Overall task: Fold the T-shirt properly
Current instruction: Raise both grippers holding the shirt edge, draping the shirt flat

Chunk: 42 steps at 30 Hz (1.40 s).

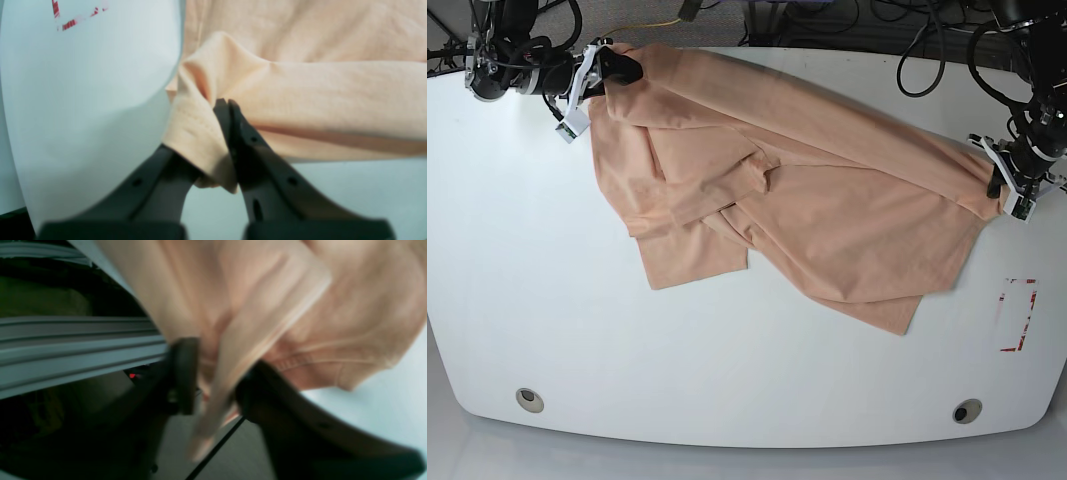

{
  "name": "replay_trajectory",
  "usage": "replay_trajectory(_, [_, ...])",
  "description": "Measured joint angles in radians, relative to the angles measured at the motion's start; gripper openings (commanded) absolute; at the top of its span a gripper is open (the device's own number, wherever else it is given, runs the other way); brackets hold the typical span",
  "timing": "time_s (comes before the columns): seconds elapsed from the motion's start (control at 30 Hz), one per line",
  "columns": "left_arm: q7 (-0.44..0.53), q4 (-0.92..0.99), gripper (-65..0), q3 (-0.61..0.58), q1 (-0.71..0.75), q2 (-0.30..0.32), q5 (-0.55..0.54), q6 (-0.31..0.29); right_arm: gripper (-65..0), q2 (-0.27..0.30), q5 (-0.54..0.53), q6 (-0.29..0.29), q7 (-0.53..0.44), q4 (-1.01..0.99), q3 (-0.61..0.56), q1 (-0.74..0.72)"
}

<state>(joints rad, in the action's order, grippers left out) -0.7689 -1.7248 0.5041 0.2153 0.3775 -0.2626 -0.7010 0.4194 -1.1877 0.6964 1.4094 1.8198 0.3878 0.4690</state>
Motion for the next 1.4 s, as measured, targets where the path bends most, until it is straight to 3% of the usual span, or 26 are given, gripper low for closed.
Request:
replay_trajectory(0.13, [0.0,0.0,-65.0,0.0,0.001,-0.001,0.0,0.0,-27.0,-0.034,-0.044,0.0,-0.002,-0.003,0.005,0.003])
replay_trajectory(0.57, [0.0,0.0,-65.0,-0.001,0.001,-0.001,0.0,0.0,-28.4,-0.11,-0.032,0.0,-0.003,-0.056,0.01,0.005])
replay_trajectory(0.7, [0.0,0.004,-65.0,-0.004,-0.002,-0.003,0.0,0.0,-41.4,-0.129,-0.033,0.0,-0.076,-0.117,0.01,0.002])
replay_trajectory(0.77, [0.0,0.004,-65.0,-0.004,-0.002,-0.003,0.0,0.0,-51.5,-0.132,-0.029,0.0,-0.101,-0.137,0.01,0.003])
replay_trajectory(0.87, [0.0,0.011,-65.0,-0.003,-0.002,-0.003,0.001,0.0,-58.8,-0.135,-0.031,-0.001,-0.134,-0.145,0.01,0.008])
replay_trajectory(0.97, [0.0,0.012,-65.0,-0.006,-0.002,-0.003,0.001,0.0,-55.8,-0.134,-0.033,-0.001,-0.141,-0.144,0.011,0.008])
replay_trajectory(1.13, [0.0,0.013,-65.0,-0.006,-0.002,-0.003,0.002,0.0,-40.7,-0.153,-0.036,-0.001,-0.145,-0.139,0.08,0.008])
replay_trajectory(1.23, [0.0,0.013,-65.0,-0.006,-0.002,-0.003,0.001,0.0,-35.8,-0.183,-0.032,-0.001,-0.144,-0.139,0.15,0.005])
replay_trajectory(1.4, [0.0,0.013,-65.0,-0.006,-0.002,-0.003,0.001,0.0,-43.3,-0.185,-0.029,-0.001,-0.141,-0.186,0.162,-0.027])
